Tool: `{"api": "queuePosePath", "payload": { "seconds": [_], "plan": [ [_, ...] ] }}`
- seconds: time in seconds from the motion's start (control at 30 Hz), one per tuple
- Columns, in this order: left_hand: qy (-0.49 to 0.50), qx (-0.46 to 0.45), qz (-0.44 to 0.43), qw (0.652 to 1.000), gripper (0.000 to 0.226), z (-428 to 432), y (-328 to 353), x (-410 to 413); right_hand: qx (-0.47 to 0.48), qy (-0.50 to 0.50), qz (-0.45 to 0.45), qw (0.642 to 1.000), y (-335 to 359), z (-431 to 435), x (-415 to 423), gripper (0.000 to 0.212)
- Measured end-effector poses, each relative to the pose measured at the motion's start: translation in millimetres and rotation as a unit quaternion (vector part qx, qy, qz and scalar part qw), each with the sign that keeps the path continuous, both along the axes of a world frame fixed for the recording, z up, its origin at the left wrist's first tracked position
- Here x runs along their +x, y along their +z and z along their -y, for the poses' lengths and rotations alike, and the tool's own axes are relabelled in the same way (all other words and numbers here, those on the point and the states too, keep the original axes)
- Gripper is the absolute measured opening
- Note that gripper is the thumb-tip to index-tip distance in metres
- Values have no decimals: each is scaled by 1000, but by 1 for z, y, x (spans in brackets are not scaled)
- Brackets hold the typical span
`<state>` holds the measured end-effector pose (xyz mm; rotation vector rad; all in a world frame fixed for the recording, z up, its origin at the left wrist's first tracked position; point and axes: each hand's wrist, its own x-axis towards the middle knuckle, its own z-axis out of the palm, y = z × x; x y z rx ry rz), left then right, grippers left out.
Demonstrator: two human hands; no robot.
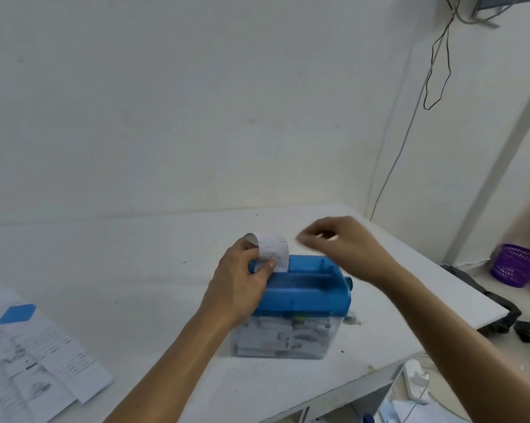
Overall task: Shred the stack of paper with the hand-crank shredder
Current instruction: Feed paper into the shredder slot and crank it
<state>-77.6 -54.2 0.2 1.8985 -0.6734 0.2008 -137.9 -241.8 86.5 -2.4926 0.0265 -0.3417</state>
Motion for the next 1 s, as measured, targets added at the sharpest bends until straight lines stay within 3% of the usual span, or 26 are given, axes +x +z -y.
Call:
{"api": "queuePosePath", "payload": {
  "seconds": [0.07,0.2,0.4,0.57,0.8,1.0],
  "plan": [
    [-1,3,7,1000,24,0,0,0,-13,43,-56,997,-8,-19,5,18],
    [-8,13,19,1000,24,-2,2,-2,37,-1,-14,999,-21,-20,13,23],
    [-21,-15,-19,999,19,-2,2,-5,17,24,-39,999,-20,-20,11,7],
    [-5,-14,-16,1000,3,-3,0,0,-40,22,-4,999,-23,-14,0,15],
    [-4,-3,-8,1000,15,-4,0,-2,-56,35,5,998,-28,-15,2,17],
    [-5,8,12,1000,16,-5,-1,-2,-16,6,1,1000,-31,-16,7,19]
  ]
}}
